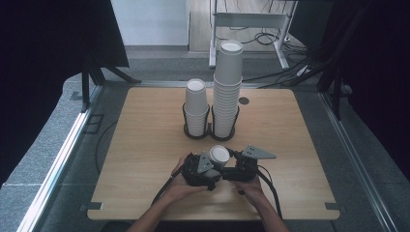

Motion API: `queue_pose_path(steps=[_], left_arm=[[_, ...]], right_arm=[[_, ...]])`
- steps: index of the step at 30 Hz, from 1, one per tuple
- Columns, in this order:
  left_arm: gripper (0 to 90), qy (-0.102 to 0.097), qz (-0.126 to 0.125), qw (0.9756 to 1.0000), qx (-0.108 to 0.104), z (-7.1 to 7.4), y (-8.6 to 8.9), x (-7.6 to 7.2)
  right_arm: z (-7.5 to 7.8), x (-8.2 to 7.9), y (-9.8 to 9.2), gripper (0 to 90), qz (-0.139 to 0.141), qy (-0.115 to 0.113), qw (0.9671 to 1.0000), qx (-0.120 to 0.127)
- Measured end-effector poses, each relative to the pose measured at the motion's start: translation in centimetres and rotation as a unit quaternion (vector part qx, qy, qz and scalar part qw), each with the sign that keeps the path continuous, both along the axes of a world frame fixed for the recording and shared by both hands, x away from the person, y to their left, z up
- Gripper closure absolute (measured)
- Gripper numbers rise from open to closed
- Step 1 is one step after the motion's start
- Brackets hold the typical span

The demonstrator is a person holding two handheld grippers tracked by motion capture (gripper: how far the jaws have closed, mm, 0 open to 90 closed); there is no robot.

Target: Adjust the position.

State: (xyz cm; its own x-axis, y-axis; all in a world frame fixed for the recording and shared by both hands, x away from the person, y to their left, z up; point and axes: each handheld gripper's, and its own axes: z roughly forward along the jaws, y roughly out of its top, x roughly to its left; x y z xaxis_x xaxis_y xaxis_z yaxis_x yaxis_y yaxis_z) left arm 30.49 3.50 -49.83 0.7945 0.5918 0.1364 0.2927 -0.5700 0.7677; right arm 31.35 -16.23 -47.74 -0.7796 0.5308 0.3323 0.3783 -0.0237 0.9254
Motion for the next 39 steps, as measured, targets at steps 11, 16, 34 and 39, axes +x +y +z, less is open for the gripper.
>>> queue_pose_path(steps=[11,16,34,39], left_arm=[[12.2,-0.008,0.016,0.9998,0.003,0.3,0.9,0.5],[12.2,-0.012,0.018,0.9997,0.009,0.5,1.1,0.8],[12.2,-0.028,0.032,0.9988,0.026,1.6,2.2,2.1],[12.2,-0.038,0.034,0.9979,0.04,2.3,2.2,2.4]], right_arm=[[0.7,0.0,-0.7,12.8,-0.009,-0.008,0.9999,0.007],[1.1,0.1,-1.1,12.7,-0.011,-0.013,0.9998,0.007],[2.6,1.3,-2.6,13.9,-0.004,-0.04,0.9963,-0.076],[3.8,1.9,-2.8,13.9,0.003,-0.054,0.9875,-0.148]])
